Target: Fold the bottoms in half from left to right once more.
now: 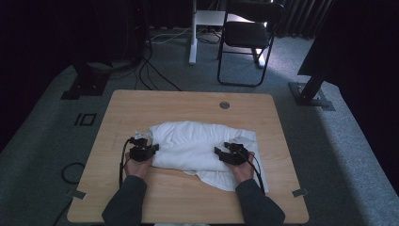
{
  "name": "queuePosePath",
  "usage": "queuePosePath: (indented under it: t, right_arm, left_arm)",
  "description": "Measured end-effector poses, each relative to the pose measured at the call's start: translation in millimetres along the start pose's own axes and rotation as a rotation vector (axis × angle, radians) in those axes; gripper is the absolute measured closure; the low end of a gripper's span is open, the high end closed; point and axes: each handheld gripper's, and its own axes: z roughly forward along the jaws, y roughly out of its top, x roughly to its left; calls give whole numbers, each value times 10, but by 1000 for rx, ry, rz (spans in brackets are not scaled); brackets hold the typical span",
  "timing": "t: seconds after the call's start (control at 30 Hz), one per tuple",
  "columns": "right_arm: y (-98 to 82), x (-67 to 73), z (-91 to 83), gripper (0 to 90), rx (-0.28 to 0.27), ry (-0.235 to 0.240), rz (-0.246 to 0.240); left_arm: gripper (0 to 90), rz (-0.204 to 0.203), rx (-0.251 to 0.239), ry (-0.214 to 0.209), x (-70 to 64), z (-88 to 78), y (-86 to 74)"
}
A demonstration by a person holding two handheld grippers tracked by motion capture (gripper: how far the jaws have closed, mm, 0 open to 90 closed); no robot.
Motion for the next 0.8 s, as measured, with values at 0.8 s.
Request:
queuePosePath:
  t: [0.8]
  right_arm:
    - [202,167,-300,456,-50,-9,-84]
  left_arm:
    - [843,52,-197,-85,-148,-552,377]
